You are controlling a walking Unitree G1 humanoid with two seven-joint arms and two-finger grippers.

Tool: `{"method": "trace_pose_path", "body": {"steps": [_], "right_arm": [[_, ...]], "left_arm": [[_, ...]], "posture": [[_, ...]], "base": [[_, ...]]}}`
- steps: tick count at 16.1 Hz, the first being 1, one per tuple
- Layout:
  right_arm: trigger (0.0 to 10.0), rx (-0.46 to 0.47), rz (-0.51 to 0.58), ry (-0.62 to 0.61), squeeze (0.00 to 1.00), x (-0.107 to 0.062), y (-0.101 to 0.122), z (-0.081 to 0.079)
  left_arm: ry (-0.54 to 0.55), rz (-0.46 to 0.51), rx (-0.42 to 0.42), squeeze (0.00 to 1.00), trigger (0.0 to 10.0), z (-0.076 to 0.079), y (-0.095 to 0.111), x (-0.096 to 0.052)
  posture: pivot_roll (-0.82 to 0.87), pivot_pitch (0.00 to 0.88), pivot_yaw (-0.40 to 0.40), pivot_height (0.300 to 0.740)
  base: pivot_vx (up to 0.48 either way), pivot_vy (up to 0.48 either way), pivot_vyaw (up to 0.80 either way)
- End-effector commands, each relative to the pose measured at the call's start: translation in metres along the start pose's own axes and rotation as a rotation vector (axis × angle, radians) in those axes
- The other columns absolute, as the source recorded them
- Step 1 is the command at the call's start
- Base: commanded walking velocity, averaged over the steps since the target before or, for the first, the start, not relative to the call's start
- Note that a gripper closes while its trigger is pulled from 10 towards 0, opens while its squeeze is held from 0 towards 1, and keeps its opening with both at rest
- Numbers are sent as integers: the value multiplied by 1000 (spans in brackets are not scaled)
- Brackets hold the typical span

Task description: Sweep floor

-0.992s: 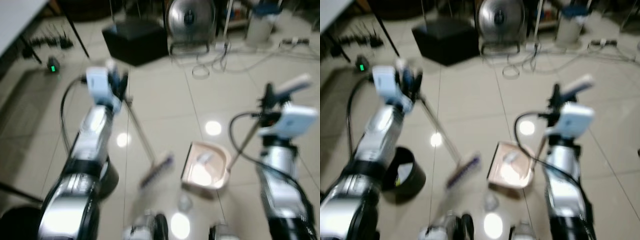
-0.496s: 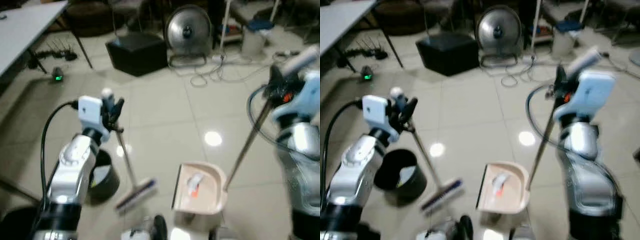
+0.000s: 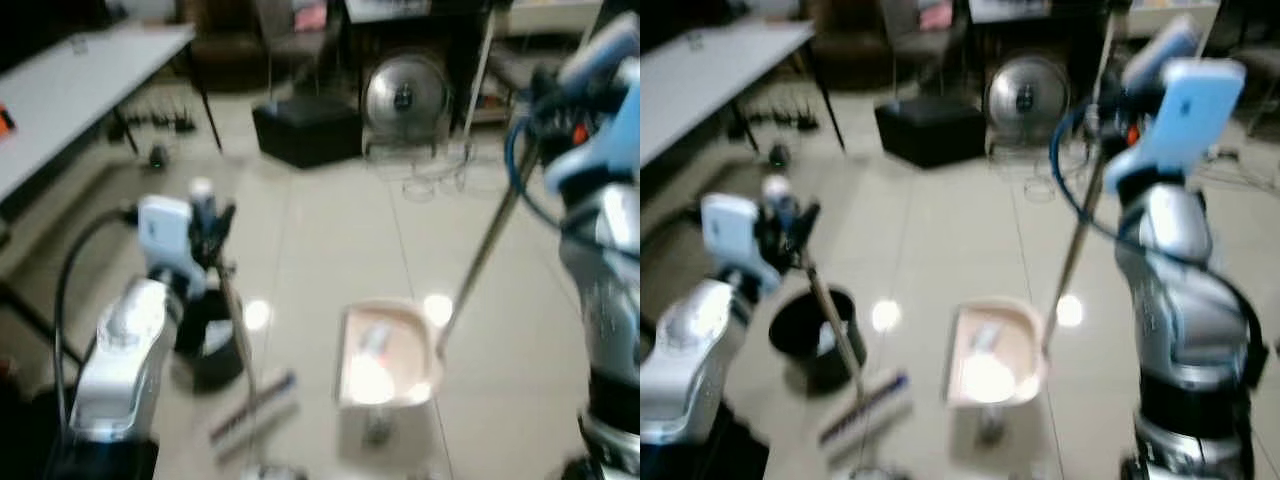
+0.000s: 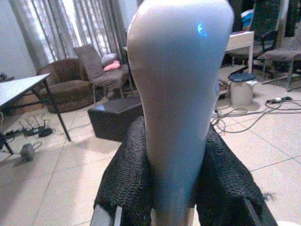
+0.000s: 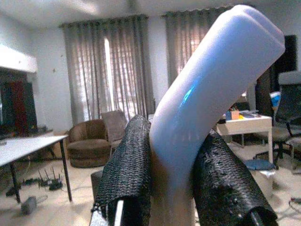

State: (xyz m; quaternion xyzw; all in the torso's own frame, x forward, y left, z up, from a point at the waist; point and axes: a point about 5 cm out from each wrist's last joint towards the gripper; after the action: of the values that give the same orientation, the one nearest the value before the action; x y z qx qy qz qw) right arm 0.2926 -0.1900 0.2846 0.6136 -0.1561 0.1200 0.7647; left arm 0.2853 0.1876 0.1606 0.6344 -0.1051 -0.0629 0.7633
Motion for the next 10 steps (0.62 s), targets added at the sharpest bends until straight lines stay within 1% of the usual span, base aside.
{"method": "trace_pose_path", "body": {"steps": [1,2,4,7,9,10], "right_arm": [[10000,44,45,-4,0,2,12,0],[10000,74,44,-13,0,3,11,1],[10000,111,43,-29,0,2,11,4],[10000,129,36,-42,0,-1,9,6],[10000,134,25,-46,0,-4,5,5],[10000,134,22,-49,0,-4,4,5]], "left_arm": [[3,35,20,0,10000,1,12,2],[-5,33,25,0,10000,3,13,2],[-18,19,37,0,10000,6,13,1],[-28,9,39,0,10000,8,13,1],[-36,0,29,0,10000,10,12,4],[-29,11,60,0,10000,10,14,5]], "posture": [[5,0,77,740],[7,0,77,740],[9,0,91,740],[6,0,105,740],[3,0,113,740],[3,0,114,740]], "base": [[0,0,0],[0,0,0],[0,281,0],[0,319,0],[0,302,0],[0,0,0]]}}
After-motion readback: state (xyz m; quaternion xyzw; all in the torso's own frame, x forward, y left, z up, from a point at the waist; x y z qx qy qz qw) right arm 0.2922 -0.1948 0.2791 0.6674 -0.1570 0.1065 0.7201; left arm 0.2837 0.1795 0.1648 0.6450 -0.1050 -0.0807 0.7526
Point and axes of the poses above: a point about 5 cm out from each wrist's last joint towards the gripper, its own x axis pointing out of the wrist towards the gripper, its own y axis along the axis of the wrist's last joint, z = x × y, and after that the axes turned 14 degrees about -x, right-handed
